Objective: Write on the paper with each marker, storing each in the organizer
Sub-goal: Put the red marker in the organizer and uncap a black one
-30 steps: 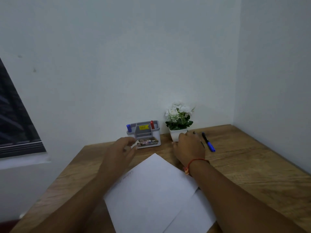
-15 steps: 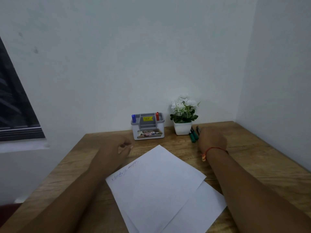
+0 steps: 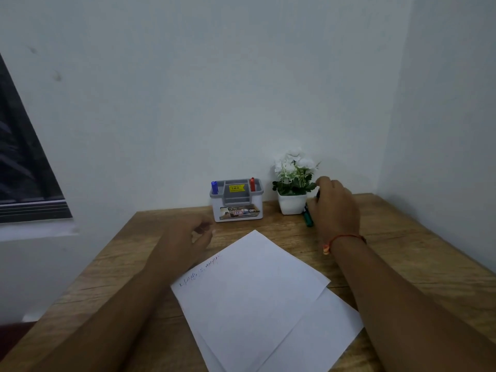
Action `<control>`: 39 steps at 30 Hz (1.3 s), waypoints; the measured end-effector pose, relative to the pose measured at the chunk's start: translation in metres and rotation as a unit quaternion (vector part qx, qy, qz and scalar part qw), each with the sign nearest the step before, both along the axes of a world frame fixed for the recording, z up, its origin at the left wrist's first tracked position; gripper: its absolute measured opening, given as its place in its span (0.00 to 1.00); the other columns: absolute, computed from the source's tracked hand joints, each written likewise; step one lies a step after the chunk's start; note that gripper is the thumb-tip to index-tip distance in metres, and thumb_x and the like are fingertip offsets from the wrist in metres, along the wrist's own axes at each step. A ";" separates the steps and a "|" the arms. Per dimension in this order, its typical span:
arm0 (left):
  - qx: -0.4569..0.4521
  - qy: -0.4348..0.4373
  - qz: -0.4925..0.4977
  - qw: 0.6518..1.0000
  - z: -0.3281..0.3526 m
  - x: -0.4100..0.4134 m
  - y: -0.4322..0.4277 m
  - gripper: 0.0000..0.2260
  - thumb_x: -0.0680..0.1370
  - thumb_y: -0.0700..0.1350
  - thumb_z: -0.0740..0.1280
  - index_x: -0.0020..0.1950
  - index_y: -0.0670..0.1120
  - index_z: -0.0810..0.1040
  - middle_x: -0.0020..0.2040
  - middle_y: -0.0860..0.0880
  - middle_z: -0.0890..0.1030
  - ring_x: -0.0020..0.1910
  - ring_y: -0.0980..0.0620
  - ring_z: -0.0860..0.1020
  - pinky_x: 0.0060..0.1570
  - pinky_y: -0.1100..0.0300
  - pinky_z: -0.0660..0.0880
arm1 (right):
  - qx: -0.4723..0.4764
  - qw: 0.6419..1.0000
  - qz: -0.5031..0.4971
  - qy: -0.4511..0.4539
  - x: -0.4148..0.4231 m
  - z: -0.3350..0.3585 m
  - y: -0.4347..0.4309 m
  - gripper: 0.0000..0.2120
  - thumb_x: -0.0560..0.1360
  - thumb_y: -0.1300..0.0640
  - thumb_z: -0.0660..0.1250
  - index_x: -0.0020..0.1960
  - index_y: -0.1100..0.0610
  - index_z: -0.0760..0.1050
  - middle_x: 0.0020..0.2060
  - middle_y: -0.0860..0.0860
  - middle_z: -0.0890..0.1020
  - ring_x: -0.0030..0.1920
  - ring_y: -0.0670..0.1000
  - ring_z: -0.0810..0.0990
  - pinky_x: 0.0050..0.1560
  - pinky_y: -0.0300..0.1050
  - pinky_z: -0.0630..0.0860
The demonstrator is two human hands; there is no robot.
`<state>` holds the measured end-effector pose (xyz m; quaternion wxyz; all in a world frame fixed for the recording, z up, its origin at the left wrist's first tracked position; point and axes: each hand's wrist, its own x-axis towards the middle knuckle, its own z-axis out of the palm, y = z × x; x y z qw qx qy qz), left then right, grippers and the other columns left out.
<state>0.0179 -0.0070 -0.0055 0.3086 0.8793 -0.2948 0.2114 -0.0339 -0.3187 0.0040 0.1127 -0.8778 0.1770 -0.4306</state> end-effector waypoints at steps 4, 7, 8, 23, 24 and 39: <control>-0.012 -0.005 0.002 1.000 0.003 -0.003 0.000 0.09 0.78 0.48 0.68 0.57 0.49 0.81 0.46 0.55 0.83 0.46 0.59 0.79 0.49 0.55 0.78 | 0.050 0.986 0.108 -0.117 -0.002 0.008 0.014 0.19 0.75 0.61 0.69 0.66 0.58 0.74 0.51 0.55 0.83 0.53 0.59 0.78 0.48 0.53 0.77; -0.026 -0.006 -0.004 1.000 0.004 -0.004 0.000 0.09 0.78 0.46 0.68 0.58 0.50 0.81 0.46 0.57 0.82 0.46 0.59 0.79 0.49 0.53 0.79 | 0.072 0.971 0.137 -0.185 -0.003 0.013 0.027 0.21 0.77 0.59 0.70 0.69 0.60 0.72 0.54 0.54 0.83 0.55 0.58 0.79 0.51 0.48 0.74; -0.031 -0.006 -0.004 0.999 0.005 -0.005 0.000 0.10 0.78 0.46 0.68 0.59 0.50 0.81 0.45 0.58 0.82 0.46 0.60 0.79 0.49 0.54 0.79 | 0.078 0.964 0.156 -0.201 -0.003 0.015 0.031 0.21 0.78 0.60 0.69 0.69 0.60 0.72 0.56 0.54 0.83 0.56 0.57 0.80 0.53 0.48 0.75; -0.221 0.095 -0.105 0.965 0.016 -0.025 -0.015 0.10 0.76 0.54 0.69 0.55 0.54 0.80 0.42 0.53 0.84 0.45 0.57 0.81 0.46 0.54 0.80 | -0.032 0.914 0.395 -0.081 0.000 0.005 0.094 0.11 0.70 0.57 0.79 0.51 0.58 0.86 0.53 0.52 0.80 0.52 0.44 0.77 0.54 0.23 0.69; -0.225 0.103 -0.112 0.962 0.015 -0.024 -0.016 0.09 0.76 0.53 0.70 0.55 0.54 0.80 0.42 0.53 0.84 0.45 0.56 0.82 0.46 0.51 0.81 | -0.046 0.912 0.401 -0.075 0.000 0.004 0.094 0.10 0.71 0.58 0.78 0.52 0.58 0.85 0.52 0.52 0.80 0.51 0.44 0.77 0.53 0.23 0.69; -0.309 0.231 -0.158 0.909 0.018 -0.028 -0.020 0.03 0.76 0.38 0.70 0.45 0.42 0.84 0.37 0.46 0.85 0.38 0.52 0.82 0.42 0.62 0.81 | -0.115 0.917 0.370 0.092 -0.008 0.004 0.110 0.12 0.81 0.45 0.58 0.53 0.47 0.78 0.44 0.44 0.81 0.44 0.47 0.78 0.37 0.54 0.78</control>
